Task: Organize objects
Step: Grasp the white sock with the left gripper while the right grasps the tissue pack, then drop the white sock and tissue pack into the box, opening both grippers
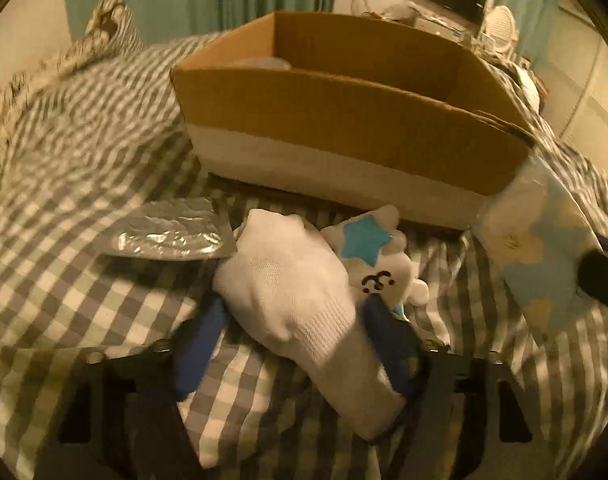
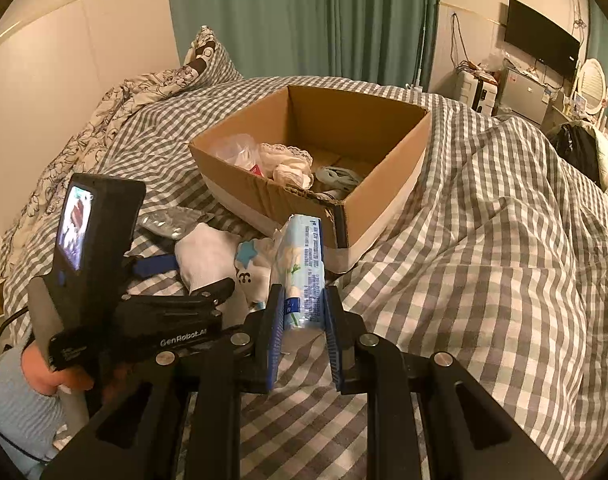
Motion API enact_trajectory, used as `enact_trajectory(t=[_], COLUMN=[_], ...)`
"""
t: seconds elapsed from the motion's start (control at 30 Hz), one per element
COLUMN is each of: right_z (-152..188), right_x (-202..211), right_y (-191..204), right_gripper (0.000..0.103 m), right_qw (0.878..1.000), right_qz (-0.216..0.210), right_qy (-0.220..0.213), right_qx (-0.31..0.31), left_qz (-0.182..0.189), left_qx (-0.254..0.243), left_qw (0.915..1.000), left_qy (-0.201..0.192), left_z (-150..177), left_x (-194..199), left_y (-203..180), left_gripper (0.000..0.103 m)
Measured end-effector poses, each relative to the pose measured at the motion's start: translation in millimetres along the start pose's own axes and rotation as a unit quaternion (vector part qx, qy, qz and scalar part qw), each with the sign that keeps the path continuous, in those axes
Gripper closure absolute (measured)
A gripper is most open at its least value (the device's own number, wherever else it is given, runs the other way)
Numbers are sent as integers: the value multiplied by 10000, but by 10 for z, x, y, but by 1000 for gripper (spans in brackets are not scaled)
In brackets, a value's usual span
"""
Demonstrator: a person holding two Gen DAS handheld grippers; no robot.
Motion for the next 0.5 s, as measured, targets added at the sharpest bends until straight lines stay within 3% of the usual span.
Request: enact_trajectory(t=[0.17, 0.2, 0.33, 0.37, 0.5], right_z=[5, 5, -14, -21, -53], right_x=[105, 135, 245, 268, 404], right_y=[-6, -3, 22, 30, 65], right_gripper=[84, 84, 84, 84, 84], right_qw=[9999, 9999, 9997, 9997, 9992], right_qz=[38, 42, 38, 36, 31], right_qy=[-100, -128, -230, -256, -389], right_qx=[-17, -20, -18, -8, 31], left_qz=[73, 138, 89, 79, 62], left_qx=[5, 24, -60, -68, -91], left_qw=[9999, 9999, 9998, 9998, 9995], left_qy=[-76, -93, -139, -147, -296], left_z=[22, 29, 45, 42, 24], left_x=[180, 228, 359, 389, 583], left_y=[-5, -8, -31, -20, -1], left_gripper=[67, 80, 90, 97, 97])
Point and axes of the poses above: each gripper's, at about its wrist camera, not at the fingertips, and x roughly against the way its jaws point, y to its left, z to its underside, the point moved 5 cm from there along -x, roughly the way its jaws point, and after that the axes turned 13 degrees about -x, right-handed, at the moved point
